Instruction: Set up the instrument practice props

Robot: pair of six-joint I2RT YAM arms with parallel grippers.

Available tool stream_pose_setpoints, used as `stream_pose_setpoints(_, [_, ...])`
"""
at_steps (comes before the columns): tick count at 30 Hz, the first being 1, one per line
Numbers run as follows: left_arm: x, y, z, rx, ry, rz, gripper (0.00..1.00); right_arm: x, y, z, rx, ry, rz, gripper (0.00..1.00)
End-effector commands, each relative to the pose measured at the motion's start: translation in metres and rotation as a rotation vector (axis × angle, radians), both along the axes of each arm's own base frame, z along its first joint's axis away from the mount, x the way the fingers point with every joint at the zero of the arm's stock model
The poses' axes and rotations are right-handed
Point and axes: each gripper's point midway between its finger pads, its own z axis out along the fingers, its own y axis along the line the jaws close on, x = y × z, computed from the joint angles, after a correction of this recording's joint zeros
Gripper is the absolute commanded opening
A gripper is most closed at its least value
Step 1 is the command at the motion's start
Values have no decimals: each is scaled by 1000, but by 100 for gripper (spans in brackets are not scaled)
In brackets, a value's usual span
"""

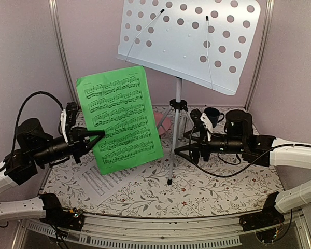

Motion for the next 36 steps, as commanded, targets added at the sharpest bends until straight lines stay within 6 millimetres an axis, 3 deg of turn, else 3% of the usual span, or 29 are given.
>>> stream_pose_setpoints(1, [-24, 1, 10, 33, -76, -107, 0, -12, -2, 19, 60, -10, 32, 97])
stream_pose_setpoints(5, [-30, 5, 16, 12, -107, -120, 0, -16, -4, 25, 78, -12, 39, 97])
stream_pose_setpoints(25, [-47, -13, 20, -77, -94, -270, 0, -26, 4, 48, 156, -14, 114, 97])
stream_pose_setpoints(36, [-54, -26, 15, -133, -89, -366, 0, -36, 33, 62, 207, 1, 222, 94])
